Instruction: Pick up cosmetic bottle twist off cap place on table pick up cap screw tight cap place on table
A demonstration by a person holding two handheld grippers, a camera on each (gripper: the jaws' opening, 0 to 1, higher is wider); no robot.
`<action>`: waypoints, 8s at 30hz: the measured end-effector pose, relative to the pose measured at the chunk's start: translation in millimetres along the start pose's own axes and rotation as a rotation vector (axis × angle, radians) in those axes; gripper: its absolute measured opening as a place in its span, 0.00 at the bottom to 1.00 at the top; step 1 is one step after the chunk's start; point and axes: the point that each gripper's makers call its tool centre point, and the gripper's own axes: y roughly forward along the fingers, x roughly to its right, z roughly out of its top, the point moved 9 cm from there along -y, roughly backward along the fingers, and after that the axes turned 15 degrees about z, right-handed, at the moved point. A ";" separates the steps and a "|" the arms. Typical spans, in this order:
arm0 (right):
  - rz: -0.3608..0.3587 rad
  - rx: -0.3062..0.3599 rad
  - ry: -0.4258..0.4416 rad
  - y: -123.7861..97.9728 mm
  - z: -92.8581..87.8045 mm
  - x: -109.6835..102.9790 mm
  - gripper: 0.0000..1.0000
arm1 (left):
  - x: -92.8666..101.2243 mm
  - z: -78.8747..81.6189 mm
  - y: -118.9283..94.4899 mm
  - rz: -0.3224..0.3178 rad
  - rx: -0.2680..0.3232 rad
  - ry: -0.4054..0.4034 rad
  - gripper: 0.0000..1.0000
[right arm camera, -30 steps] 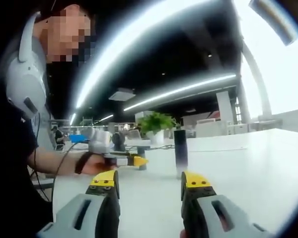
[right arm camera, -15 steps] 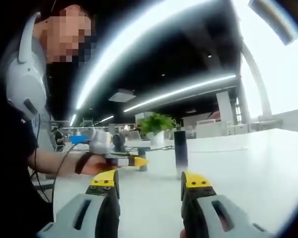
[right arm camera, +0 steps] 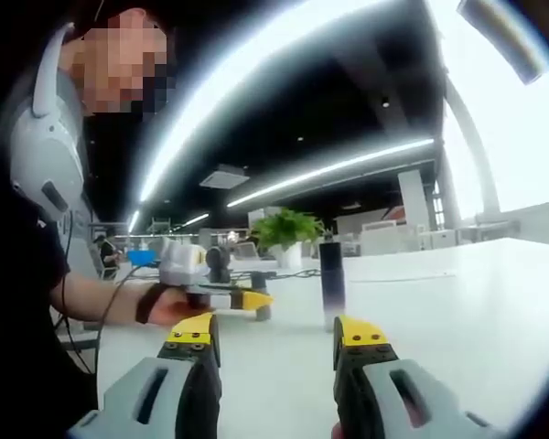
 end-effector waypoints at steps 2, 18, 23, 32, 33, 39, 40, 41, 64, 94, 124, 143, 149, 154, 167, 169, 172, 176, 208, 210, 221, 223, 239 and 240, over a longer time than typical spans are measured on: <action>0.000 -0.001 -0.001 0.0 -0.1 0.0 0.43 | 2.6 1.3 -3.2 -0.032 0.015 0.001 0.08; -0.009 -0.010 -0.009 0.1 -0.8 0.3 0.42 | 13.5 2.3 -46.2 -0.229 0.071 0.018 0.08; -0.014 -0.012 -0.010 -0.2 -1.0 0.6 0.42 | 19.1 2.4 -53.1 -0.283 0.074 0.015 0.08; -0.016 -0.013 -0.009 -0.7 -1.3 1.3 0.41 | 27.4 2.5 -68.0 -0.329 0.053 -0.016 0.08; -0.017 -0.011 -0.008 -0.9 -1.2 1.4 0.41 | 28.7 3.5 -70.2 -0.337 0.059 -0.019 0.08; -0.017 -0.015 -0.008 -1.2 -1.6 1.8 0.40 | 40.5 2.2 -87.9 -0.391 0.079 0.043 0.08; -0.017 -0.015 -0.008 -1.1 -1.6 1.8 0.40 | 42.4 0.5 -90.4 -0.397 0.072 0.059 0.08; -0.016 -0.015 -0.008 -1.0 -1.6 1.6 0.40 | 44.1 -0.8 -93.0 -0.398 0.072 0.070 0.08; -0.030 -0.029 -0.008 -0.4 -3.1 1.9 0.38 | 56.5 -14.9 -107.0 -0.472 0.009 0.127 0.08; -0.113 -0.028 0.031 4.2 3.7 -10.4 0.33 | 55.8 -15.3 -105.8 -0.453 0.001 0.086 0.08; -0.231 -0.142 -0.036 116.2 -2.0 -107.6 0.20 | 56.1 -17.6 -104.1 -0.437 0.021 0.098 0.08; -0.249 -0.176 -0.058 118.2 -3.4 -102.1 0.11 | 56.3 -17.8 -103.0 -0.436 0.009 0.093 0.08; -0.177 -0.158 -0.017 114.2 -4.0 -96.6 0.11 | 56.4 -17.2 -102.8 -0.438 0.003 0.094 0.07; -0.120 -0.164 -0.010 113.5 -3.6 -93.5 0.11 | 56.1 -16.9 -103.4 -0.437 0.000 0.093 0.06; 0.010 -0.180 0.007 112.2 -3.0 -85.2 0.10 | 54.7 -16.4 -104.1 -0.445 0.005 0.106 0.05; 0.039 -0.184 0.005 112.4 -2.6 -83.9 0.10 | 54.4 -16.4 -104.0 -0.446 0.004 0.106 0.05; 0.094 -0.189 0.003 112.2 -2.0 -80.7 0.10 | 54.4 -16.4 -104.0 -0.447 0.004 0.107 0.05; 0.145 -0.180 0.011 111.9 -2.4 -77.2 0.10 | 54.5 -16.4 -104.0 -0.448 0.003 0.106 0.05; 0.597 -0.217 -0.035 117.1 1.5 -54.6 0.09 | 53.7 -15.6 -102.4 -0.506 -0.013 0.114 0.05; 0.627 -0.222 -0.041 118.6 1.8 -53.8 0.09 | 51.9 -15.1 -101.0 -0.519 -0.017 0.112 0.04; 0.785 -0.236 -0.012 119.5 0.6 -56.2 0.10 | 47.9 -15.1 -100.9 -0.657 -0.032 0.104 0.05; 0.810 -0.234 -0.001 120.6 0.1 -55.3 0.10 | 48.2 -15.2 -102.0 -0.673 -0.027 0.112 0.05; 1.114 -0.257 0.065 131.9 -1.7 -56.1 0.11 | 50.6 -16.0 -111.2 -0.837 -0.034 0.119 0.07; 1.129 -0.256 0.069 133.0 -1.9 -55.6 0.11 | 50.8 -16.0 -111.7 -0.843 -0.034 0.119 0.07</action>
